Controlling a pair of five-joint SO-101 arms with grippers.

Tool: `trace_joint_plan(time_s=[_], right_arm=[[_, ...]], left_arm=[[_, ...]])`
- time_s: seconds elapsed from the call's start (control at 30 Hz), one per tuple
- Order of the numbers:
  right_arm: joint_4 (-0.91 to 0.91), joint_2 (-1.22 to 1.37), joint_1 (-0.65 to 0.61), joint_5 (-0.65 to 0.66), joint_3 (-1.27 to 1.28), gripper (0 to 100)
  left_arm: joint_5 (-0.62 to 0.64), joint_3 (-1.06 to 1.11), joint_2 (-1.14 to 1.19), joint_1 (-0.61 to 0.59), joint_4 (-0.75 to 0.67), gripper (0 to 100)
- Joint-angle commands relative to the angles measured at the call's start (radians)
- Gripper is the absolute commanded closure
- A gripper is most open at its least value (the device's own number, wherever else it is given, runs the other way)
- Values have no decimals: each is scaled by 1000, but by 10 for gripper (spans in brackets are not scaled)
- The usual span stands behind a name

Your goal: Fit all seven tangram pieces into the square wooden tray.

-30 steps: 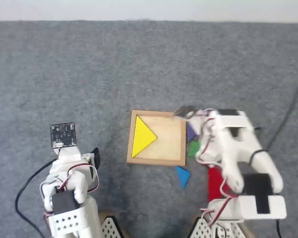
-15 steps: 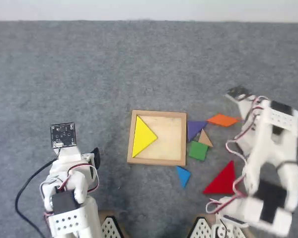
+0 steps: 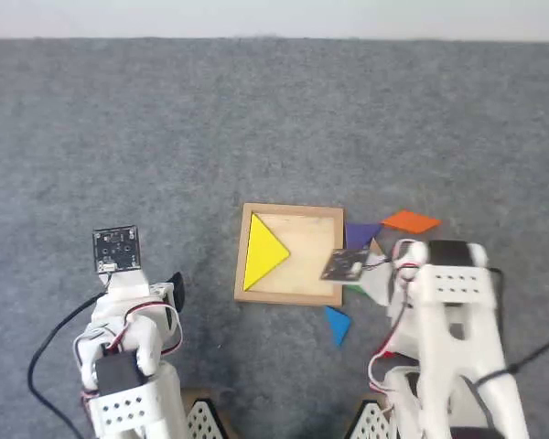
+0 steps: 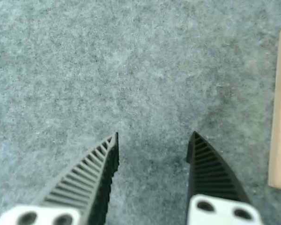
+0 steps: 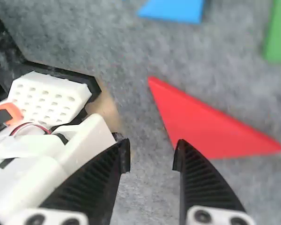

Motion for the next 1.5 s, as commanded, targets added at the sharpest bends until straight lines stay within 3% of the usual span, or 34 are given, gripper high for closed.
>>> trace_joint_plan(time_s=[0.0, 0.17, 0.3, 0.53, 0.77, 0.9, 1.1, 1.23, 1.47], right_arm=[[-21, 166, -81, -9, -32, 830], [-90, 461, -62, -23, -78, 830], [-266, 622, 65, -186, -143, 830], [-429, 745, 352, -282, -334, 830], [-472, 774, 481, -311, -534, 830], [-437, 762, 506, -396, -624, 830], [-232, 677, 472, -456, -726, 830], [-254, 561, 397, -598, -727, 830], [-289, 464, 254, -980, -644, 830]], left_arm=[[-6, -10, -18, -5, 5, 766], [-6, -10, -18, -5, 5, 766], [-6, -10, -18, -5, 5, 766], [-6, -10, -18, -5, 5, 766], [-6, -10, -18, -5, 5, 766], [-6, -10, -18, -5, 5, 766], [-6, -10, -18, -5, 5, 766], [-6, -10, -18, -5, 5, 766], [-6, -10, -18, -5, 5, 766]])
